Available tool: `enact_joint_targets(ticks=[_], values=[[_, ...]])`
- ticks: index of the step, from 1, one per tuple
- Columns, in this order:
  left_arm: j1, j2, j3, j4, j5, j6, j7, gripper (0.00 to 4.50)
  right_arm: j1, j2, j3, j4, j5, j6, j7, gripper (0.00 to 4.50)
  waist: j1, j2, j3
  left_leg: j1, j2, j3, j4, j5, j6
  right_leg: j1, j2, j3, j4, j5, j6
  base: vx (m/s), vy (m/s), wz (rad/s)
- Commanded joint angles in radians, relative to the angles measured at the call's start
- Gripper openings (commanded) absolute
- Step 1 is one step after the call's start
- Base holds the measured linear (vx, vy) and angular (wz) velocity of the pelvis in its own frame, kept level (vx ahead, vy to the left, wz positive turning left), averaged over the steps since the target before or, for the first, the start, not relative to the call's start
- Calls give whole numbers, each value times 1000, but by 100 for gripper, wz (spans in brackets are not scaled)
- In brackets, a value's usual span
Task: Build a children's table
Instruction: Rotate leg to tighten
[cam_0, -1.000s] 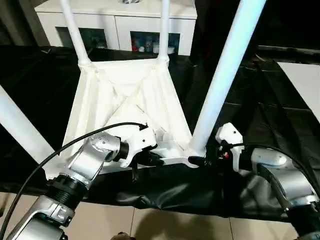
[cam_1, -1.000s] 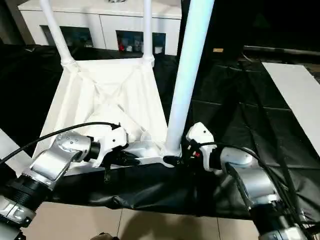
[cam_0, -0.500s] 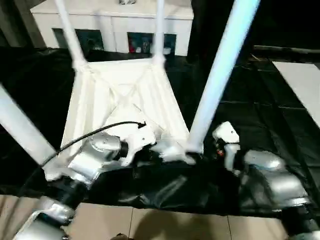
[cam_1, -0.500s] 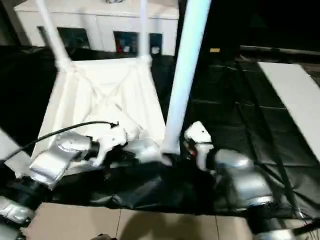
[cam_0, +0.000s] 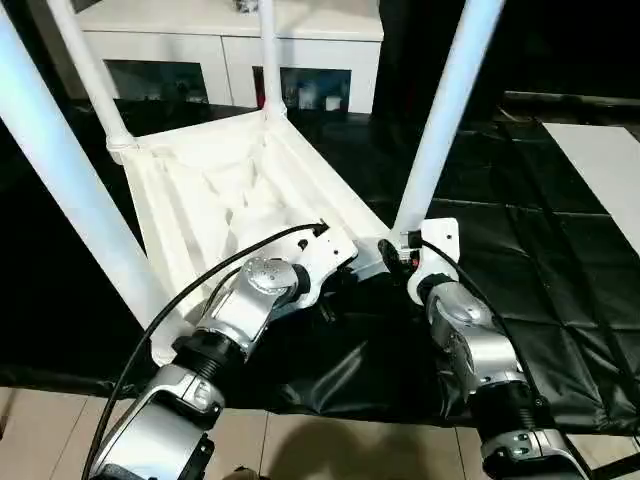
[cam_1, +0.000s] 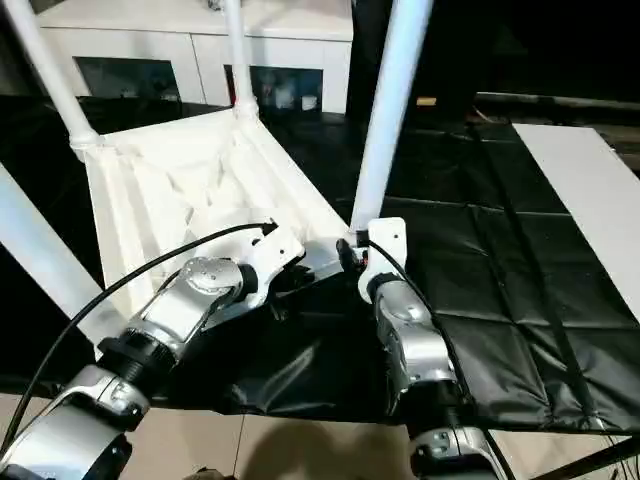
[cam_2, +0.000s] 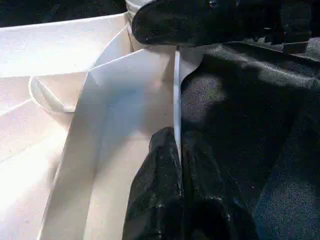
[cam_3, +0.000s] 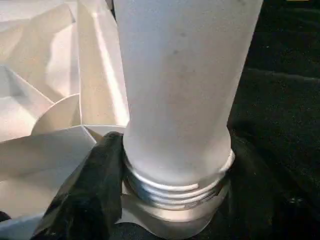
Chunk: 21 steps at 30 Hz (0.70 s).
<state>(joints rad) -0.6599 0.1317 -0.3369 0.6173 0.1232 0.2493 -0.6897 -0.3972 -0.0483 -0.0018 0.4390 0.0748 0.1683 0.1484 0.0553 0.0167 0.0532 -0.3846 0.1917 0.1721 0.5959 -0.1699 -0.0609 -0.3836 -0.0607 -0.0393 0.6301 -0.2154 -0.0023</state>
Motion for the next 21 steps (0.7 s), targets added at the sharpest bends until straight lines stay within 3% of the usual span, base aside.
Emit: enact_joint_targets(ticks=[1, 3, 5, 6, 7, 8, 9, 14, 17, 21], values=[[11, 30, 10, -8, 2, -40, 6, 0, 10, 0, 31, -75, 20, -31, 61, 352, 3, -10, -64, 11, 30, -11, -70, -171, 30, 42, -74, 41, -83, -94, -191, 0, 0, 0], [16, 38, 7, -15, 3, -41, -5, 0, 14, -16, 28, -85, 23, -26, 71, 380, -2, -10, -63, 10, 30, -12, -72, -172, 28, 43, -72, 39, -84, -103, -190, 0, 0, 0], [46, 80, -7, -70, -6, -35, -89, 0, 37, -106, 19, -137, 44, 19, 169, 387, -3, -10, -63, 14, 32, -10, -70, -184, 30, 43, -72, 41, -86, -114, -198, 0, 0, 0], [67, 114, -21, -115, -20, -36, -164, 0, 61, -204, 58, -164, 29, 32, 289, 390, 3, -10, -65, 14, 35, -11, -68, -166, 40, 48, -70, 40, -81, -80, -201, 0, 0, 0], [70, 118, -23, -121, -22, -36, -174, 0, 64, -215, 62, -169, 31, 33, 306, 399, 5, -9, -64, 14, 37, -11, -68, -159, 43, 46, -70, 42, -80, -65, -201, 0, 0, 0], [90, 154, -40, -171, -42, -27, -255, 0, 97, -293, 85, -213, 62, 46, 448, 399, 6, -2, -65, 15, 35, -9, -65, -163, 50, 45, -71, 42, -79, -53, -208, 0, 0, 0], [102, 176, -50, -202, -56, -22, -303, 0, 120, -335, 93, -246, 95, 53, 540, 399, 10, -6, -65, 14, 37, -9, -66, -168, 59, 46, -71, 43, -80, -35, -212, 0, 0, 0], [151, 259, -94, -326, -142, -31, -510, 0, 188, -451, 130, -336, 151, 43, 763, 399, 13, -5, -67, 15, 42, -9, -65, -156, 84, 46, -72, 39, -72, 14, -250, 0, 0, 0], [157, 272, -98, -356, -151, -10, -539, 0, 192, -472, 145, -354, 180, 62, 812, 399, 15, -3, -59, 23, 43, -6, -70, -211, 72, 36, -72, 39, -84, -88, -259, 0, 0, 0], [134, 265, -89, -327, -130, -18, -523, 0, 161, -465, 178, -324, 171, 64, 844, 399, 23, -8, -56, 26, 43, -7, -75, -252, 36, 33, -75, 41, -92, -196, -230, 0, 0, 0]])
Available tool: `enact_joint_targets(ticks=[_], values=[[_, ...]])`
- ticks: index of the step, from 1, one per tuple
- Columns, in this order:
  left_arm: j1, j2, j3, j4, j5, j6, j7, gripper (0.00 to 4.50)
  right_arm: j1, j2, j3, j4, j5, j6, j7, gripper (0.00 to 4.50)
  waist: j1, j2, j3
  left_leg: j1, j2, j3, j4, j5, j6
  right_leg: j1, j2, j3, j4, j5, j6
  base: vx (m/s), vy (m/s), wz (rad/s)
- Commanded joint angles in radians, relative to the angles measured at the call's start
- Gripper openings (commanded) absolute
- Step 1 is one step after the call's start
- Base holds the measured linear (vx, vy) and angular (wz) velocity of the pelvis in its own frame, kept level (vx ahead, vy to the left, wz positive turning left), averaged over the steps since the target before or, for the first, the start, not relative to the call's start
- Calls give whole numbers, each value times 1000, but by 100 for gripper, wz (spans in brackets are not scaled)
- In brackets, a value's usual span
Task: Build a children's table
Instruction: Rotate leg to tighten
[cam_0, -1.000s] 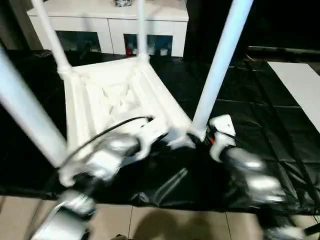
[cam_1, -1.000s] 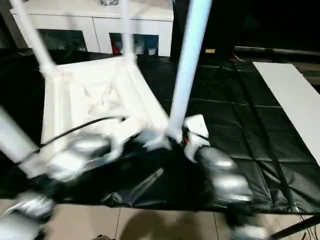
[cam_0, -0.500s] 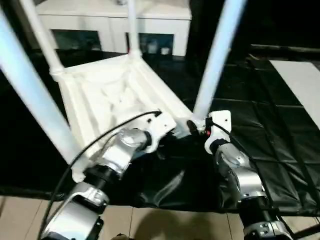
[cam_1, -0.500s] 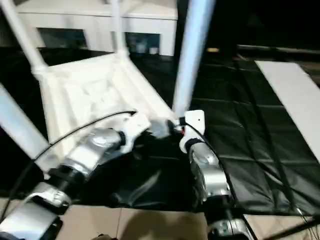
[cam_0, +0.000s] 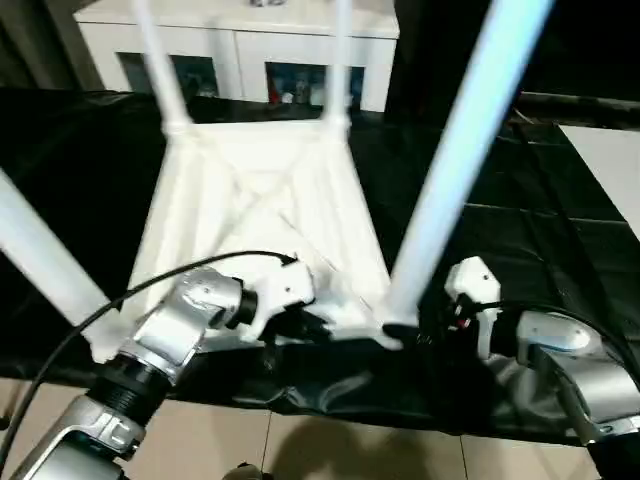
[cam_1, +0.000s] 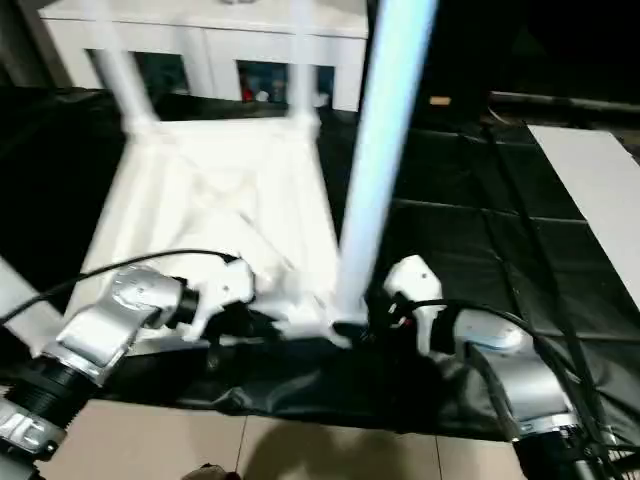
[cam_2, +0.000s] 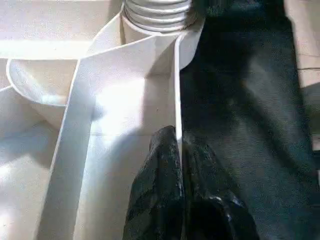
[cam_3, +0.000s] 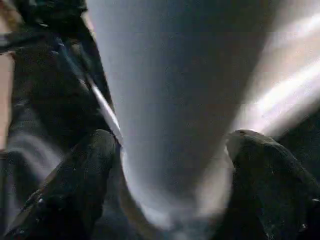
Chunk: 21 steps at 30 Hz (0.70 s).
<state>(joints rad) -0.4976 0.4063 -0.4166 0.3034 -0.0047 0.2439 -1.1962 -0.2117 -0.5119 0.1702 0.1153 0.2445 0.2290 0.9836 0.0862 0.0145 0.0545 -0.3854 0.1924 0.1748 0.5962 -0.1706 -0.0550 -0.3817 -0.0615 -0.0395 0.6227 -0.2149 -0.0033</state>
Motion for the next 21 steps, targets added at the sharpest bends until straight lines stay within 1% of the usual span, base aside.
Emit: enact_joint_targets(ticks=[1, 3, 4, 7, 9, 11, 12, 14, 18, 21], values=[[-33, -10, -8, -6, 2, -17, -13, 0, -33, 8, 3, 12, -3, 2, 4, 399, -6, -7, -58, 26, 42, -10, -75, -248, 24, 31, -75, 42, -85, -200, -224, 0, 0, 0], [-38, -10, -6, 2, 3, -20, -7, 0, -41, 15, 2, 24, -5, 4, 9, 399, -6, -11, -58, 22, 39, -10, -75, -238, 21, 33, -75, 42, -85, -208, -212, 0, 0, 0], [-40, -11, -5, 5, 3, -19, -5, 0, -43, 15, 4, 27, -6, 6, 14, 382, -5, -10, -59, 22, 39, -10, -73, -228, 22, 33, -76, 43, -84, -199, -209, 0, 0, 0], [-40, -3, -7, -2, 0, -10, -5, 0, -45, 5, 15, 35, -13, 4, 28, 382, -4, -10, -61, 20, 39, -10, -71, -203, 30, 34, -74, 42, -80, -160, -212, 0, 0, 0], [-39, -2, -5, -3, 1, -8, -6, 0, -46, 3, 16, 36, -11, 6, 29, 345, -4, -9, -62, 20, 39, -10, -70, -198, 34, 34, -73, 41, -79, -148, -215, 0, 0, 0], [-38, -1, -5, 0, 3, -11, -7, 0, -45, -4, 19, 42, -16, 1, 39, 341, -4, -9, -62, 20, 39, -10, -70, -201, 34, 34, -73, 41, -79, -150, -217, 0, 0, 0], [-37, 1, -5, 1, 4, -12, -7, 0, -43, -8, 20, 42, -16, 1, 44, 332, -4, -10, -62, 20, 38, -9, -70, -200, 34, 34, -73, 41, -79, -150, -218, 0, 0, 0], [-36, 2, -4, 3, 4, -14, -7, 0, -41, -11, 19, 42, -16, 1, 50, 300, -4, -10, -62, 20, 38, -9, -69, -197, 35, 34, -73, 41, -79, -146, -220, 0, 0, 0], [-35, 5, -4, 7, 4, -13, -8, 0, -42, -12, 12, 52, -20, 0, 49, 273, -3, -10, -62, 20, 38, -9, -69, -194, 37, 35, -73, 40, -78, -143, -221, 0, 0, 0], [-34, 6, -4, 9, 5, -9, -7, 0, -44, 0, 8, 65, -24, 3, 30, 270, -3, -9, -62, 21, 39, -9, -70, -202, 35, 34, -73, 40, -79, -151, -221, 0, 0, 0]])
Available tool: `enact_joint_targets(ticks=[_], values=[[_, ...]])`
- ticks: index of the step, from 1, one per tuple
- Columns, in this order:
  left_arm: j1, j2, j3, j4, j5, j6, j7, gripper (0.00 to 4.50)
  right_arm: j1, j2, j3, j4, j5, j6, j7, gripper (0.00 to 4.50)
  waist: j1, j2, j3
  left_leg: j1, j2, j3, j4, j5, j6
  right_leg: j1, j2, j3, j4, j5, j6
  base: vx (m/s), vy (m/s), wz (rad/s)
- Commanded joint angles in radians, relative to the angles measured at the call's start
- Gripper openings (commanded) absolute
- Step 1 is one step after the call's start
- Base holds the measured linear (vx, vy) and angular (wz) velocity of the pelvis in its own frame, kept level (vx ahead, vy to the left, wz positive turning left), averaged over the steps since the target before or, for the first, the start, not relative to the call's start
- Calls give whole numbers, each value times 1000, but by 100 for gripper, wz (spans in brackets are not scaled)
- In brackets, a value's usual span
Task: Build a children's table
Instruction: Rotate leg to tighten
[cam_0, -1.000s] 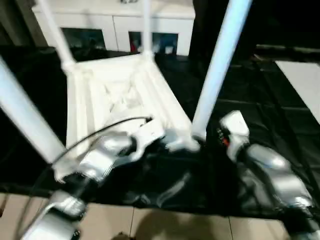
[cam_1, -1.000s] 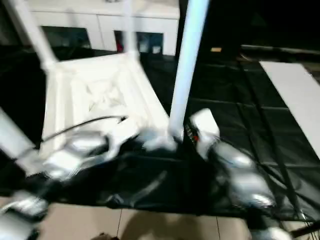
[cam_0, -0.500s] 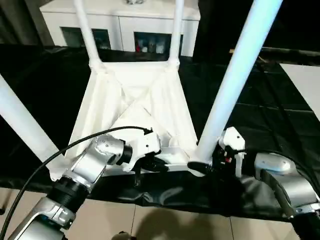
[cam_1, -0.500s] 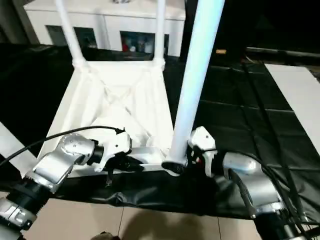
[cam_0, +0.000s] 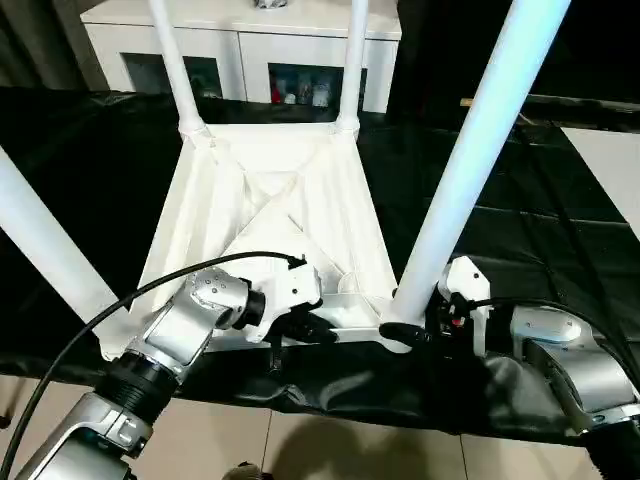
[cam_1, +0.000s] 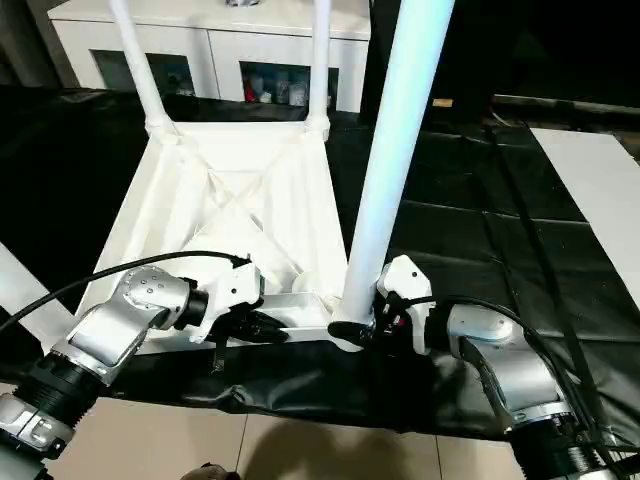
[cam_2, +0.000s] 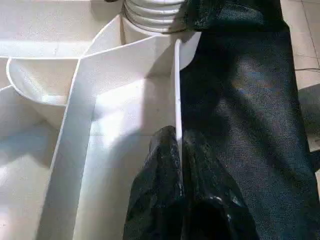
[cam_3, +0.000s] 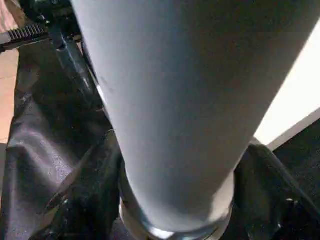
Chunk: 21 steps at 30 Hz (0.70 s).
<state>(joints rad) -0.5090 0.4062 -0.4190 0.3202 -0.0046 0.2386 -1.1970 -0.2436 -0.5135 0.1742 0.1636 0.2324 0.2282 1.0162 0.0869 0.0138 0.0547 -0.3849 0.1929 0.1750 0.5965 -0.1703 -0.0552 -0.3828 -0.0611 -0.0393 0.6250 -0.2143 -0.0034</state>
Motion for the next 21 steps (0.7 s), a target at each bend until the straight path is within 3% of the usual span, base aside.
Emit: enact_joint_targets(ticks=[1, 5, 6, 8, 12, 15, 16, 17, 18, 19, 20, 21], values=[[-23, 6, -2, -8, 5, -4, -6, 0, -12, 2, 4, 17, -12, 4, -3, 270, -5, -9, -61, 20, 38, -9, -70, -206, 34, 34, -73, 40, -82, -155, -221, 0, 0, 0], [-22, -5, 3, 13, 10, -1, 18, 0, -19, 51, -12, 66, -49, 2, -119, 269, -7, -7, -59, 21, 36, -9, -72, -221, 25, 31, -73, 41, -86, -187, -216, 0, 0, 0], [-31, -29, 13, 35, 16, 7, 62, 0, -25, 98, -35, 90, -64, 14, -223, 268, -10, -12, -58, 22, 36, -10, -74, -235, 16, 32, -72, 40, -87, -215, -209, 0, 0, 0], [-44, -59, 23, 64, 26, 15, 118, 0, -30, 150, -57, 107, -79, 29, -332, 268, -24, -9, -55, 22, 31, -13, -79, -271, -15, 26, -73, 38, -93, -296, -192, 0, 0, 0], [-129, -191, 63, 214, 80, 37, 389, 0, -68, 325, -110, 168, -150, 60, -704, 267, -41, -12, -56, 29, 30, -19, -82, -331, -51, 20, -75, 37, -103, -392, -156, 0, 0, 0], [-173, -246, 79, 288, 98, 41, 505, 0, -104, 401, -125, 211, -168, 65, -835, 267, -46, -13, -56, 30, 28, -15, -79, -324, -41, 12, -74, 43, -108, -365, -157, 0, 0, 0], [-178, -251, 79, 297, 99, 40, 515, 0, -110, 408, -125, 218, -169, 64, -845, 267, -43, -12, -57, 32, 28, -16, -78, -327, -40, 13, -75, 42, -109, -368, -155, 0, 0, 0], [-222, -292, 83, 382, 116, 29, 611, 0, -174, 474, -124, 299, -169, 48, -921, 267, -43, -6, -58, 27, 28, -16, -79, -311, -35, 18, -74, 43, -108, -344, -155, 0, 0, 0], [-222, -292, 83, 382, 116, 29, 611, 0, -174, 474, -124, 299, -169, 48, -921, 267, -47, -7, -57, 25, 25, -15, -79, -314, -37, 15, -73, 42, -106, -345, -158, 0, 0, 0], [-237, -305, 85, 414, 122, 24, 644, 0, -198, 496, -122, 331, -167, 38, -937, 267, -44, -8, -61, 29, 27, -16, -78, -313, -39, 19, -73, 41, -107, -332, -154, 0, 0, 0], [-244, -308, 81, 434, 127, 12, 648, 0, -213, 503, -119, 347, -167, 26, -936, 302, -42, -4, -61, 28, 27, -15, -78, -298, -36, 19, -74, 43, -105, -303, -158, 0, 0, 0], [-245, -308, 81, 443, 131, 3, 644, 0, -215, 510, -127, 335, -142, 2, -893, 323, -44, -7, -60, 20, 26, -16, -80, -283, -30, 26, -72, 42, -102, -266, -164, 0, 0, 0]])
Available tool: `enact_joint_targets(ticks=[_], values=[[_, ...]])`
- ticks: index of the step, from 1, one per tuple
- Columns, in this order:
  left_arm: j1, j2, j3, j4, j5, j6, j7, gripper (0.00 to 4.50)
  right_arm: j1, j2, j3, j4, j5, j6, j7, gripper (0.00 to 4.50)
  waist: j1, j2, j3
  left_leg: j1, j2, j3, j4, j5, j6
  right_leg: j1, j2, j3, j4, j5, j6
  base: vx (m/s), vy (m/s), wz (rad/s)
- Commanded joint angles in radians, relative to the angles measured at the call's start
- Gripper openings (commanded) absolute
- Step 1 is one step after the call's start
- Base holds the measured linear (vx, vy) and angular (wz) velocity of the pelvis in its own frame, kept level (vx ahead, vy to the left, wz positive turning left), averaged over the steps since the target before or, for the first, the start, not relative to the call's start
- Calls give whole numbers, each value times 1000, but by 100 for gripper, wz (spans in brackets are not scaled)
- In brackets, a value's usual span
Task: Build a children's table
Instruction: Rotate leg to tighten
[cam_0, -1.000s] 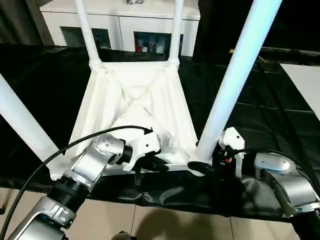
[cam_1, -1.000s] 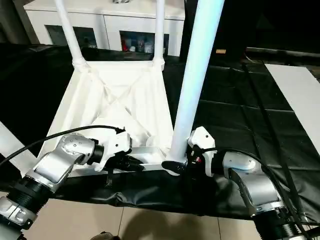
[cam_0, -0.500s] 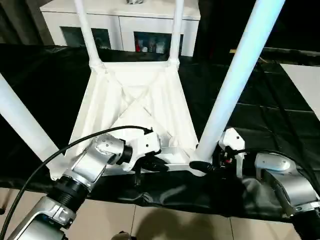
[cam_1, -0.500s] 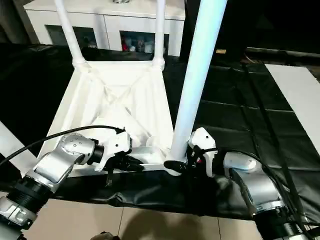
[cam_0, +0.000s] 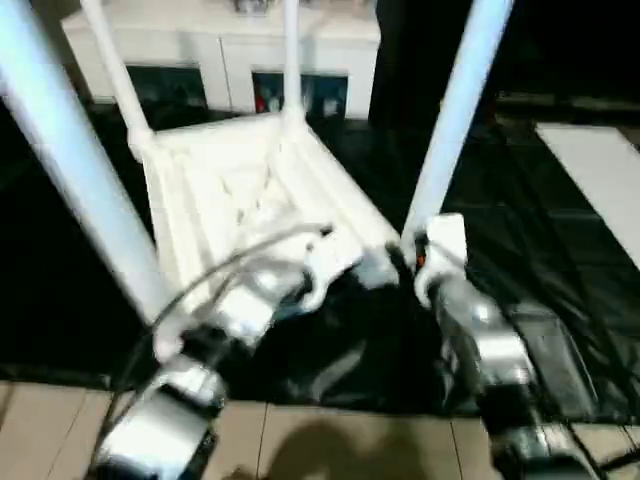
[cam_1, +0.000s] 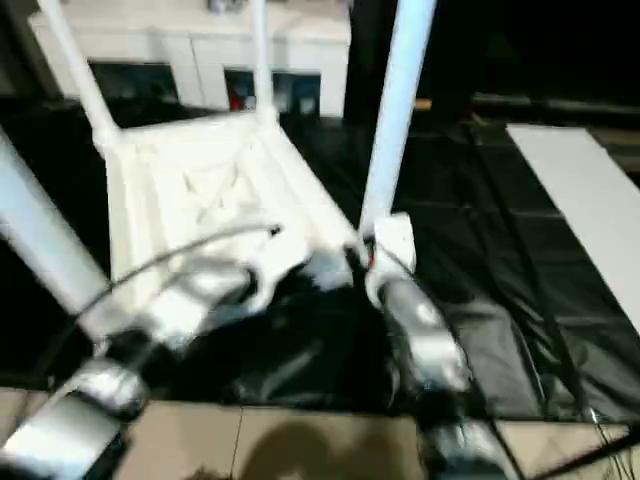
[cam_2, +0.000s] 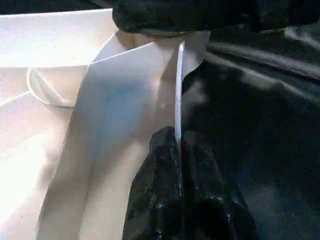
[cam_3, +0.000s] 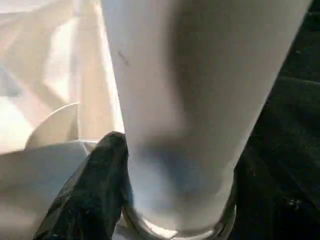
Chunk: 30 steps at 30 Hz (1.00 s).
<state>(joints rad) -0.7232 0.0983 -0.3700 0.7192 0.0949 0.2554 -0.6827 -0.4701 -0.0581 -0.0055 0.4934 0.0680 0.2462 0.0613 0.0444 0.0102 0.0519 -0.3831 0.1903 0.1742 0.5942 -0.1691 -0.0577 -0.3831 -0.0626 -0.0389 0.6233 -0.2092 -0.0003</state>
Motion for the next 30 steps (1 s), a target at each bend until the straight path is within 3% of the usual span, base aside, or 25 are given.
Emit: enact_joint_targets(ticks=[1, 4, 7, 8, 10, 12, 14, 15, 16, 18, 20, 22, 24, 26, 29, 30], values=[[-27, 7, 28, 41, 36, -22, 114, 0, 17, 50, 49, -17, 31, -32, 91, 339, 3, -2, -61, 18, 31, -14, -76, -267, -20, 29, -72, 41, -96, -236, -169, 0, 0, 0], [-16, 19, 29, 29, 40, -28, 84, 0, 35, 37, 46, -69, 37, -51, 135, 357, 1, -3, -63, 9, 30, -14, -75, -223, 2, 39, -71, 39, -88, -162, -180, 0, 0, 0], [-9, 28, 28, 20, 40, -28, 65, 0, 44, 22, 46, -92, 32, -48, 144, 392, -7, -3, -64, 7, 30, -16, -74, -203, 13, 42, -71, 37, -84, -123, -201, 0, 0, 0], [13, 49, 21, -23, 36, -24, 24, 0, 65, -20, 52, -141, 42, -26, 203, 392, -8, -7, -64, 8, 30, -14, -74, -199, 17, 42, -70, 38, -84, -118, -206, 0, 0, 0], [49, 90, 1, -94, 21, -37, -61, 0, 104, -119, 94, -216, 51, -4, 339, 415, -1, 1, -65, 11, 35, -16, -72, -186, 32, 46, -72, 38, -82, -85, -213, 0, 0, 0], [78, 123, -13, -153, 5, -45, -130, 0, 143, -199, 126, -275, 72, -7, 462, 415, 3, 0, -68, 11, 39, -15, -68, -156, 56, 52, -69, 38, -75, 1, -224, 0, 0, 0], [97, 145, -23, -188, -9, -54, -180, 0, 170, -254, 148, -311, 87, -19, 550, 415, 1, 0, -68, 10, 39, -11, -66, -142, 77, 47, -69, 38, -72, 45, -249, 0, 0, 0], [154, 216, -59, -302, -68, -68, -356, 0, 227, -365, 166, -378, 133, -41, 733, 415, 5, -1, -67, 13, 38, -12, -67, -145, 75, 50, -69, 37, -73, 36, -251, 0, 0, 0], [154, 216, -59, -302, -68, -68, -356, 0, 227, -365, 166, -378, 133, -41, 733, 415, 11, -1, -65, 11, 44, -13, -67, -165, 80, 53, -76, 40, -72, 20, -250, 0, 0, 0], [198, 278, -93, -397, -129, -67, -509, 0, 257, -424, 162, -415, 166, -40, 846, 415, 9, -2, -62, 17, 45, -8, -69, -185, 79, 43, -72, 41, -78, -20, -258, 0, 0, 0], [210, 301, -107, -428, -150, -54, -560, 0, 263, -438, 160, -423, 176, -35, 878, 415, 14, -2, -60, 19, 46, -7, -71, -183, 80, 39, -71, 40, -78, -37, -264, 0, 0, 0], [216, 314, -111, -448, -157, -28, -579, 0, 268, -458, 168, -433, 183, -25, 914, 415, 28, 3, -57, 30, 51, -4, -73, -217, 64, 29, -69, 40, -81, -95, -262, 0, 0, 0], [218, 322, -108, -457, -150, -14, -584, 0, 265, -487, 193, -432, 178, -23, 949, 415, 36, 2, -55, 33, 52, -5, -77, -240, 49, 29, -70, 40, -83, -135, -255, 0, 0, 0], [213, 319, -95, -444, -129, -23, -566, 0, 255, -500, 214, -420, 171, -21, 966, 415, 35, -5, -52, 27, 47, -6, -82, -274, 20, 33, -74, 41, -89, -221, -219, 0, 0, 0], [209, 321, -90, -441, -127, -24, -562, 0, 254, -508, 224, -417, 167, -21, 989, 415, 32, -6, -54, 25, 45, -7, -80, -270, 20, 32, -76, 41, -93, -243, -202, 0, 0, 0], [208, 325, -90, -441, -128, -24, -563, 0, 255, -512, 228, -417, 163, -23, 1000, 390, 33, -7, -55, 26, 45, -6, -78, -265, 23, 31, -76, 42, -92, -240, -200, 0, 0, 0]])
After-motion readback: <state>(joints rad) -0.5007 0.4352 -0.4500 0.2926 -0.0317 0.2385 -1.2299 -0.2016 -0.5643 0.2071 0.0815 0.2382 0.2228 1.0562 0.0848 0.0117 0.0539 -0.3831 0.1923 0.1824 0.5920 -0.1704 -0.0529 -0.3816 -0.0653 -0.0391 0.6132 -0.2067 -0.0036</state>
